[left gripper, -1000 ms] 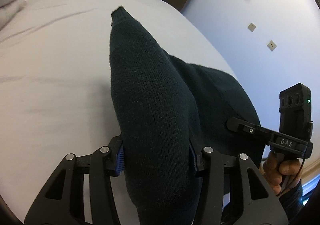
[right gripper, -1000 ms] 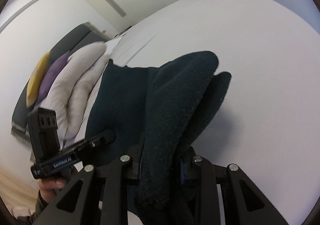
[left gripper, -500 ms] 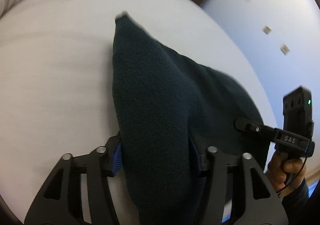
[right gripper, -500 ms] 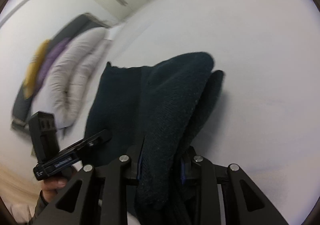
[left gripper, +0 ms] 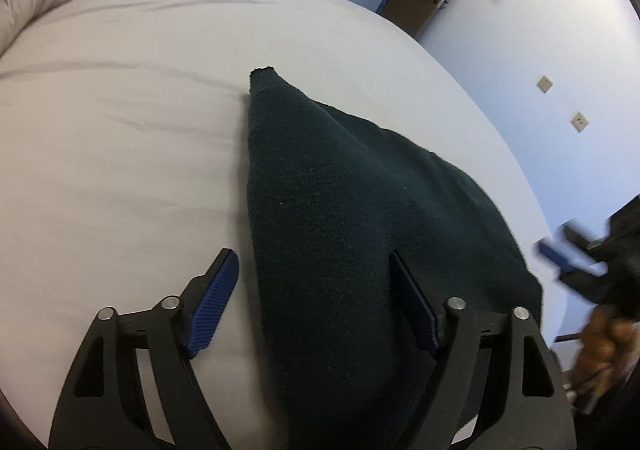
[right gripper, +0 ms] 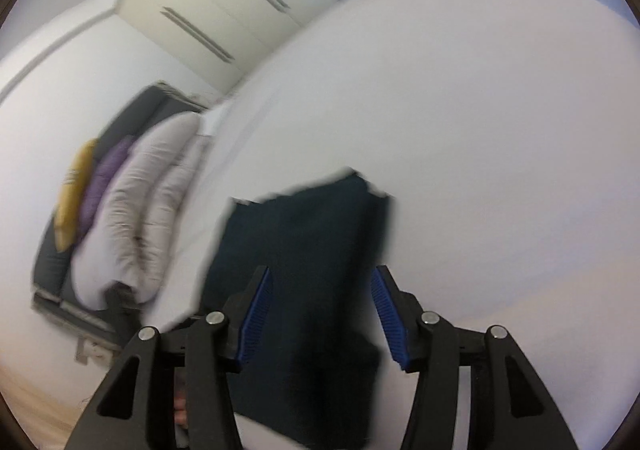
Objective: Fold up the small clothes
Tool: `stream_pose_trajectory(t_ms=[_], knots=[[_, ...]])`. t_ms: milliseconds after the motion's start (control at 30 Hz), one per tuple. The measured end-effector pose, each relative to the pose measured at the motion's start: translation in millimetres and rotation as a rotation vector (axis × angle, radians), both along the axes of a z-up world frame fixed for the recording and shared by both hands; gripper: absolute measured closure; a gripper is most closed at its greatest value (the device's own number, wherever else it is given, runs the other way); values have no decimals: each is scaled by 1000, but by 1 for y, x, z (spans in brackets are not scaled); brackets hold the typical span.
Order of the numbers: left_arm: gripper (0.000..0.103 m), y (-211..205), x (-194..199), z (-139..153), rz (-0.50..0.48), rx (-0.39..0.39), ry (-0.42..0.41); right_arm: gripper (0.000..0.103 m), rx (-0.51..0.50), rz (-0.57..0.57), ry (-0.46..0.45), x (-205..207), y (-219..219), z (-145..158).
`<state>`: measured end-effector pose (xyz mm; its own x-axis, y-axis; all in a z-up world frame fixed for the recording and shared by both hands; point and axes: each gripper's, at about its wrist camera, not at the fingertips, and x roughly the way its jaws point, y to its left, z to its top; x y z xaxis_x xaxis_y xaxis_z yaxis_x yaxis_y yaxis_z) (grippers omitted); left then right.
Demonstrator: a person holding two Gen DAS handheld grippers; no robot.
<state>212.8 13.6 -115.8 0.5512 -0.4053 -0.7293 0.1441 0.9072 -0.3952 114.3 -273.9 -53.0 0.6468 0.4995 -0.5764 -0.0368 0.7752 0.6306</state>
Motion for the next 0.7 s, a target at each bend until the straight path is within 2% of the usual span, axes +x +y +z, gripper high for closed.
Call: stream_pose_trajectory(t_ms=[67,133,200,267,333,367,400,500,567,633,700], knots=[[15,9,-3,-6,25,0,11,48,11,63,-48,1,22,14],[12,13,-5,-10,35,-6,13,48,28,145,-64,6,41,14],[11,14,-7,-12,37,-1,6,48,6,197,-47,13,63,3],[11,10,-6,-12,36,2,0,48,4,209,7,20,67,-21],[11,14,-8,-11,38,-1,-7,64,-3,163,59,24,58,-49],[12,19,-14,-11,44,5,-22,78,22,151,62,24,49,-58],[12,17,-17,-7,49,15,-40,84,57,142,53,21,39,-63],[12,9,-41,9,76,94,-127,91,138,104,16,16,16,-72],[12,5,-57,29,100,153,-210,91,169,47,2,11,-2,-73],[12,3,-72,48,126,208,-283,85,175,5,-5,4,-12,-71],[11,-2,-97,76,170,301,-390,55,98,-54,-19,-7,-20,-59]])
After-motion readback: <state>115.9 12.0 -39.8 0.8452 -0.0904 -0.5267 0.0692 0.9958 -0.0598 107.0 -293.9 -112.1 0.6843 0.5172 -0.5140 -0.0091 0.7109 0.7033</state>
